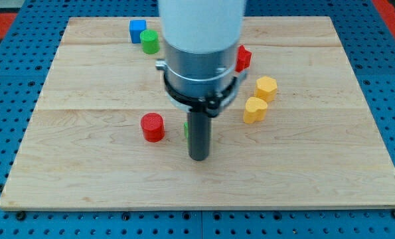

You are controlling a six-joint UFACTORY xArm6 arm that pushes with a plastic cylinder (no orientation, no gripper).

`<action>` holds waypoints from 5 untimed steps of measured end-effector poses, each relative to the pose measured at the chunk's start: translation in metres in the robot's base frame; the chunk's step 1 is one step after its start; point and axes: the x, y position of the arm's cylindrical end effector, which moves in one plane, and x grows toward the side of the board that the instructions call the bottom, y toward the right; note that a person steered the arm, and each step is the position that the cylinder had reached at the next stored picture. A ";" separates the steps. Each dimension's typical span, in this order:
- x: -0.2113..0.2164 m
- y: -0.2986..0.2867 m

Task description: Keep red star and yellow heart in a diagonal line

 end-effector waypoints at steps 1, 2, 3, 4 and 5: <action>-0.018 -0.044; -0.026 -0.095; -0.035 -0.106; 0.010 -0.100; 0.034 -0.005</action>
